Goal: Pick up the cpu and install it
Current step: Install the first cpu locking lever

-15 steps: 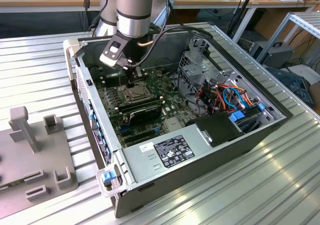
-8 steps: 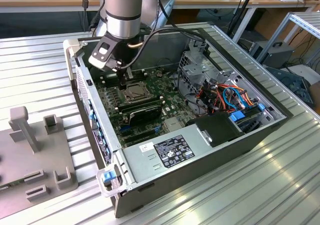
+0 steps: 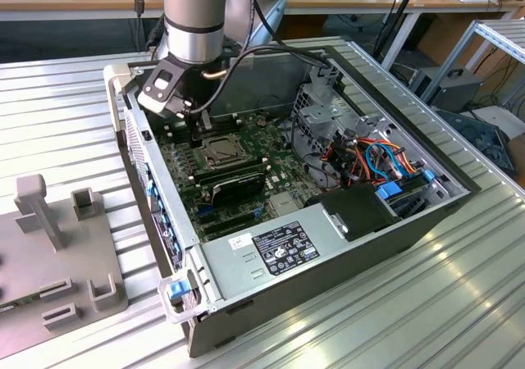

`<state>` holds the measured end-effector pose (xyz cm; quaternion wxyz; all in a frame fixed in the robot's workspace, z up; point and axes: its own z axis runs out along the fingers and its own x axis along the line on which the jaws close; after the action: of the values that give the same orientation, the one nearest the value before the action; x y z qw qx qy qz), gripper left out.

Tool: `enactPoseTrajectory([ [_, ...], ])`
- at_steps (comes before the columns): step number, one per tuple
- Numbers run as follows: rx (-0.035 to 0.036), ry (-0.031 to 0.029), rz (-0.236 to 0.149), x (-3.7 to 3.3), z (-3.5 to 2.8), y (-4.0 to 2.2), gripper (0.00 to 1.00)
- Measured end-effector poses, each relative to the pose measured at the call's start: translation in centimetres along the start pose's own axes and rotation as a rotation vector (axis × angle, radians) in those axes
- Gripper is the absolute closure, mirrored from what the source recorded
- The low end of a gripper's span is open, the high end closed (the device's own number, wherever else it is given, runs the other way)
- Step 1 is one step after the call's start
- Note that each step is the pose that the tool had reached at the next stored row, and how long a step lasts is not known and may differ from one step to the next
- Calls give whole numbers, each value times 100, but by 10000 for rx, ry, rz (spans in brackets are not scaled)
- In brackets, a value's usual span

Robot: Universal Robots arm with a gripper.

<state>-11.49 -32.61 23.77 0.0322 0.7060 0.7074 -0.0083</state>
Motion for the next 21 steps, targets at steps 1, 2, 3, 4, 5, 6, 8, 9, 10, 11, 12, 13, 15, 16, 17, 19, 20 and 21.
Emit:
enactPoseTrajectory([
  [1, 0, 0, 0, 13, -1, 0, 89],
  [2, 0, 0, 1, 36, -2, -6, 89],
  [3, 0, 0, 2, 40, -3, -16, 89],
  [4, -2, 0, 0, 42, -3, -28, 89],
  [5, -5, 0, 0, 47, -4, -45, 89],
  [6, -5, 0, 1, 53, -5, -53, 89],
  [8, -4, 0, 1, 88, -7, -55, 89],
  [9, -5, 1, 2, 104, -7, -55, 89],
  [10, -5, 1, 2, 118, -8, -55, 89],
  [11, -5, 0, 2, 131, -9, -56, 89],
  [12, -5, 0, 2, 146, -10, -57, 89],
  [13, -4, -1, 2, 156, -11, -57, 89],
  [15, -5, 0, 2, 183, -12, -58, 89],
  [16, -4, 0, 2, 191, -12, -58, 89],
  [17, -5, 0, 2, 204, -13, -59, 89],
  [19, -5, 0, 3, 228, -14, -59, 89],
  [20, -4, 1, 2, 237, -15, -60, 89],
  [21, -4, 0, 3, 245, -15, -61, 89],
])
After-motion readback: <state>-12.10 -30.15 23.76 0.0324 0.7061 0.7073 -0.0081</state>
